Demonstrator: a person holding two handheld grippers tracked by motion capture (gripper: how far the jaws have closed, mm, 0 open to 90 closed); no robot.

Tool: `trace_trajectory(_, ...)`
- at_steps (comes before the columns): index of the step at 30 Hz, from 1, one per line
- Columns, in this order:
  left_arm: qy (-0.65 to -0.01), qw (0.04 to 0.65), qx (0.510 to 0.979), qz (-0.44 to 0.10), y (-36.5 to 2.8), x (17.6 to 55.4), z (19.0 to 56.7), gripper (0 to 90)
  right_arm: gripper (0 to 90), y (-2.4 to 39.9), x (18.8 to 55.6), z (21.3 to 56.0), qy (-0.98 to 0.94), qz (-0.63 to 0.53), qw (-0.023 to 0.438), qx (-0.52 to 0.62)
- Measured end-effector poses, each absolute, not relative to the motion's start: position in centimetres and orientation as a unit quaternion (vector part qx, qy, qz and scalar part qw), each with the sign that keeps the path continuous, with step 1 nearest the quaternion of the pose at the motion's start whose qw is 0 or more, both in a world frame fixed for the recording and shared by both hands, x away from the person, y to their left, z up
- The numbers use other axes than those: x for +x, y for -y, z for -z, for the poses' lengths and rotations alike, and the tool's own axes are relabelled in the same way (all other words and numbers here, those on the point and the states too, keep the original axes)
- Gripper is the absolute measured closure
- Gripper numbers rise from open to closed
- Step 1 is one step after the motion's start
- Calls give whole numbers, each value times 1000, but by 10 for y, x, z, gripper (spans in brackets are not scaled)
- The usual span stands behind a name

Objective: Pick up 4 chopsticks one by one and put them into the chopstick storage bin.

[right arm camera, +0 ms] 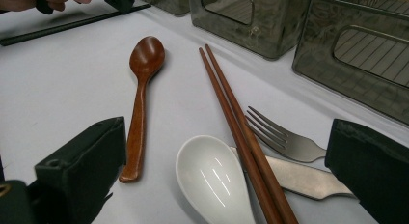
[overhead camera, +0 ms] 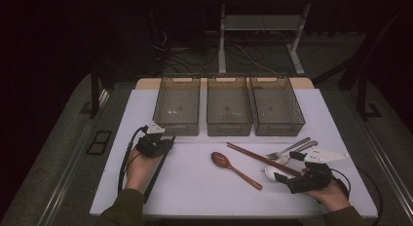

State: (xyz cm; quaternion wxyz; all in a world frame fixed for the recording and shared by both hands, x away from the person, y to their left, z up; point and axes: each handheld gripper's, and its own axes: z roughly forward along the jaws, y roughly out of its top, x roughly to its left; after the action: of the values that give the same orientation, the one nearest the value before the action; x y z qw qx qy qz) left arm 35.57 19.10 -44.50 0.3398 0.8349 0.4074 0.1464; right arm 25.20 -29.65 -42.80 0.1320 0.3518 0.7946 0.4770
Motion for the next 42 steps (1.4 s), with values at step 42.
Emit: trace_trajectory(42,-326,414,846,-81,-173,324,429,602,14,297,251,427,-795,-477,134,350)
